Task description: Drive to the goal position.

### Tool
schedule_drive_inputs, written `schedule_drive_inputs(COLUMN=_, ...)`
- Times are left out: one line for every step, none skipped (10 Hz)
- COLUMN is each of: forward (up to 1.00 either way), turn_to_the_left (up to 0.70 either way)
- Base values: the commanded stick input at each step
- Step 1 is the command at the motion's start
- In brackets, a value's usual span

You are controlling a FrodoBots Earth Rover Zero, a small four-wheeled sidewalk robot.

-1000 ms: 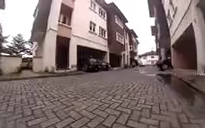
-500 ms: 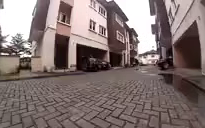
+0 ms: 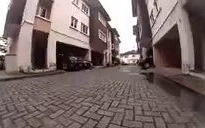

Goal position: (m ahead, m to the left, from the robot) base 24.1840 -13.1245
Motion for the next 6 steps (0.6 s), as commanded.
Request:
schedule_drive_inputs(forward=0.5, turn_to_the_left=-0.5)
schedule_drive_inputs(forward=0.5, turn_to_the_left=-0.44)
schedule_drive_inputs(forward=0.5, turn_to_the_left=-0.13)
schedule_drive_inputs(forward=0.5, turn_to_the_left=0.0)
schedule_drive_inputs(forward=0.5, turn_to_the_left=0.0)
schedule_drive_inputs(forward=0.5, turn_to_the_left=0.0)
